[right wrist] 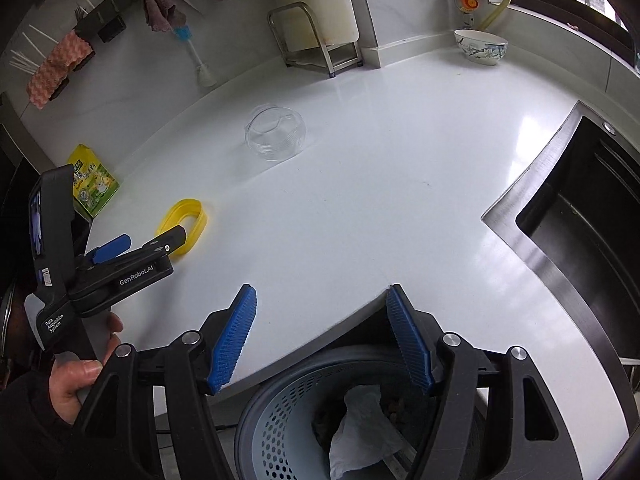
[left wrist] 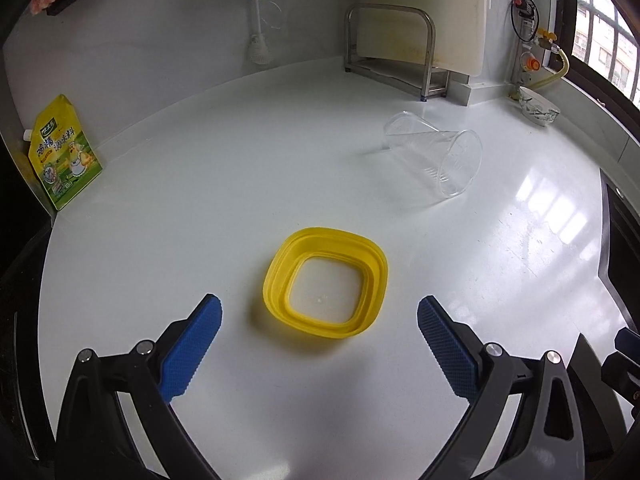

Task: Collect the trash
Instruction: 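Move both tools back to the yellow lid on the counter, then grasp the yellow square lid with the left tool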

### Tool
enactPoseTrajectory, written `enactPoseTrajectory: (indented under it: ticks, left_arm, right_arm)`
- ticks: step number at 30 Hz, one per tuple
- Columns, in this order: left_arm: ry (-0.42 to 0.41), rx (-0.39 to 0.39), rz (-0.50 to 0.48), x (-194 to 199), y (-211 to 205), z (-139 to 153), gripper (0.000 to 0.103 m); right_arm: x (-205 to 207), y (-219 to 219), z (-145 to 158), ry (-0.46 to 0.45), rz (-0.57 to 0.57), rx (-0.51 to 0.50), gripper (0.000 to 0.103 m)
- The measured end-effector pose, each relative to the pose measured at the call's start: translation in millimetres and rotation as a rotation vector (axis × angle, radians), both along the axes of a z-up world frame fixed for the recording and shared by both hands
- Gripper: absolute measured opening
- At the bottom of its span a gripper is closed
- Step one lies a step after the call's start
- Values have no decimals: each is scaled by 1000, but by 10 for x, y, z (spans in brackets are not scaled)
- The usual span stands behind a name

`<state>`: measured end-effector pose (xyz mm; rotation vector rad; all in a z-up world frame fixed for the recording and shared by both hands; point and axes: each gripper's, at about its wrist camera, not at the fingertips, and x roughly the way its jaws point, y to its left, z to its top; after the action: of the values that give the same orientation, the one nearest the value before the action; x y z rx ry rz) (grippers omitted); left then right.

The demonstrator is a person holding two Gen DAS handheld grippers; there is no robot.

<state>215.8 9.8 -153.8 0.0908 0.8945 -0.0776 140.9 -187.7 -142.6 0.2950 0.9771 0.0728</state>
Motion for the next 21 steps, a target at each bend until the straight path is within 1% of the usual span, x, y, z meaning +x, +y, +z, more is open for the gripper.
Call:
enactPoseTrajectory:
  ticks: [4,9,14,19,21]
  left_arm:
    - [25,9,-26,125,-23,-70,97]
    - [48,-11,-45,211,2,-145,97]
    - [42,-8,-64,260,-5,-182,96]
    - [50,-30,-84,275,14,-192,95]
    - [67,-41,-86,272,22,-210,87]
  right_arm:
    - [87,-18,-39,11,-28,-14,65]
    - [173,-70,-38,9,-67,-6,65]
    - [246,-62,-54,11,-90,-3,65]
    - [317,-18,-63,13,-102,0,65]
    - [346,3,-55,11,-105,1,65]
